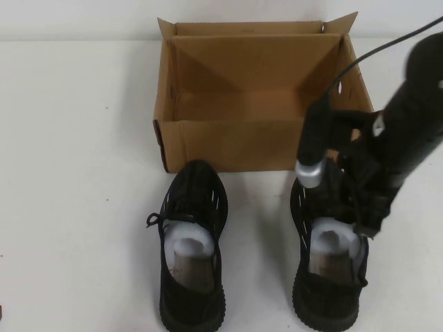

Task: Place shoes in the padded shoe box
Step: Pick up the shoe from the table

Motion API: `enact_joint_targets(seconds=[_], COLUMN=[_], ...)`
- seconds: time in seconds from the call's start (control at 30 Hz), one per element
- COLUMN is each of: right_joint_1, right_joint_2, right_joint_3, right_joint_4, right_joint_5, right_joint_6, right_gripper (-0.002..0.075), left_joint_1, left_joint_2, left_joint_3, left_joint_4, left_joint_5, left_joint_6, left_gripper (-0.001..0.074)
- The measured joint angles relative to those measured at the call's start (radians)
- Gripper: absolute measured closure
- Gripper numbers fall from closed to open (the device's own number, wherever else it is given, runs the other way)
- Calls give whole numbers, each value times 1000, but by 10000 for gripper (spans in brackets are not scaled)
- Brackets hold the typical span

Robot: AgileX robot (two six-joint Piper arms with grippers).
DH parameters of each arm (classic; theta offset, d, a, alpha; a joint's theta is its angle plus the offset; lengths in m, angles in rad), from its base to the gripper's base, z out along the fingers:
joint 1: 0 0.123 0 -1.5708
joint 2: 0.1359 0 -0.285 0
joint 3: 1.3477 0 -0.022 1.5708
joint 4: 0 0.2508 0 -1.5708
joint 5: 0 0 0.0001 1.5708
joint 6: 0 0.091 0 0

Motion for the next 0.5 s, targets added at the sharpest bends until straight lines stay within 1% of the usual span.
enact_joint_targets(seconds=[0.3,0.4,0.43,0.5], right_joint_1=[-2,-6,-6,-6], right_joint_2=[94,107,110,111], right_joint_3=[-34,-34,-34,-34], right_joint_4=[-20,0,0,0], right_joint_5=[-15,-15,-15,-15], right_joint_6=[-15,-15,-15,-13], right_gripper=[407,410,418,460], left_joint_1=[0,0,0,0], left_joint_2=[0,0,0,0], left_joint_3=[0,0,0,0], left_joint_4=[0,0,0,0], left_joint_5=[0,0,0,0], left_joint_6=[0,0,0,0], left_gripper=[739,740,740,740])
